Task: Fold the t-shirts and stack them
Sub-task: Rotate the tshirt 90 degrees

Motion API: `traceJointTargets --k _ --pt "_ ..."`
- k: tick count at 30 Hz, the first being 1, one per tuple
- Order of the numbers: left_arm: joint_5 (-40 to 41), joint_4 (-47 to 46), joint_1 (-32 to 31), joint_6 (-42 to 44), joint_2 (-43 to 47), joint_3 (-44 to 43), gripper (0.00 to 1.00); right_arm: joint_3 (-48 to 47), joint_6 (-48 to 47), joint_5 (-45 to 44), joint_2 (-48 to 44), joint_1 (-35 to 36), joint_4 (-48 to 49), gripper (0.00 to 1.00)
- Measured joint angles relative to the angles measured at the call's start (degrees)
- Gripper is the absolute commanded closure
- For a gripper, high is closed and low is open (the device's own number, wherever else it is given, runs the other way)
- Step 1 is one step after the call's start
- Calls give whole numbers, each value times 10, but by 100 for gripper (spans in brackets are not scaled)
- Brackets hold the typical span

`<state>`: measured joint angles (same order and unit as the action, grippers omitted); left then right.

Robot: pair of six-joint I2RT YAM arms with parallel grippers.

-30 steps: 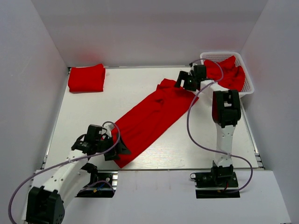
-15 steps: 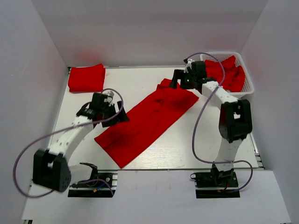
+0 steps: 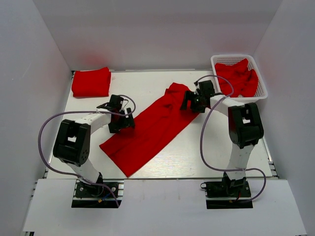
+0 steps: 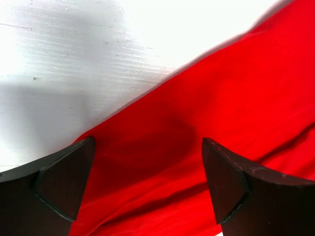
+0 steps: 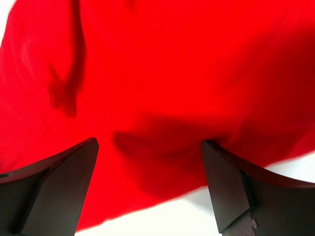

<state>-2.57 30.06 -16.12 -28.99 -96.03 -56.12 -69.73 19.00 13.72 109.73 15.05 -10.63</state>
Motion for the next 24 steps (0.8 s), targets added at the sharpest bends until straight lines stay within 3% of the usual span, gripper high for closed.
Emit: traceJointTargets --k 6,10,19,24 --pt "-28 -68 -21 -10 55 80 0 -101 4 4 75 -14 2 10" --pt "-102 -117 -78 -25 77 120 0 -187 1 20 138 -32 3 10" --pt "-310 -127 -243 -19 -30 32 0 -450 -48 52 304 -49 -31 10" --pt "-287 -28 -296 -5 3 31 0 -477 -89 76 315 -47 -67 10"
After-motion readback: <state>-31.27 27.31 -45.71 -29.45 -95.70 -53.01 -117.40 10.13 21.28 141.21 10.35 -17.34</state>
